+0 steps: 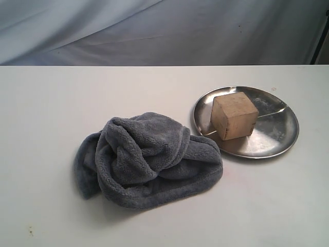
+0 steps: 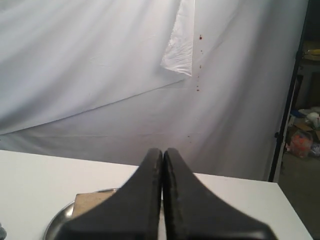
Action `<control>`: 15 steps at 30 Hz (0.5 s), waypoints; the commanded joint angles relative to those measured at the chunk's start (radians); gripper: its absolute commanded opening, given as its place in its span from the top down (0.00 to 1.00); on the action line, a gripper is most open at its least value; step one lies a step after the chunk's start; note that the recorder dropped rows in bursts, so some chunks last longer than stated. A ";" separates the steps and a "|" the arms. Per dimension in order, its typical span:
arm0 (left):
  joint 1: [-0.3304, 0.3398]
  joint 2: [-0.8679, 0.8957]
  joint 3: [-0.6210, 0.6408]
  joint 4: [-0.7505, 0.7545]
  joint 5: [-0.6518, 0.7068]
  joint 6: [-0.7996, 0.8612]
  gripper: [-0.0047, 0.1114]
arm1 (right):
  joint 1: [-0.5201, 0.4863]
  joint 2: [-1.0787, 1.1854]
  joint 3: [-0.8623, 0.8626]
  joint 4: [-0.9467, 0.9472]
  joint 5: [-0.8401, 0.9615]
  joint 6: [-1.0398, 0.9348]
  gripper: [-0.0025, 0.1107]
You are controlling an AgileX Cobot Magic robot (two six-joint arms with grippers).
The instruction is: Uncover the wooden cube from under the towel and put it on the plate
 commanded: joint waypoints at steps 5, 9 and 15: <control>-0.001 -0.002 0.004 0.001 -0.002 -0.001 0.95 | -0.004 -0.082 0.050 0.120 0.038 -0.090 0.98; -0.001 -0.002 0.004 0.001 -0.002 -0.001 0.95 | -0.004 -0.135 0.083 0.127 0.038 -0.099 0.98; -0.001 -0.002 0.004 0.001 -0.002 -0.003 0.95 | -0.004 -0.225 0.144 0.145 0.040 -0.103 0.98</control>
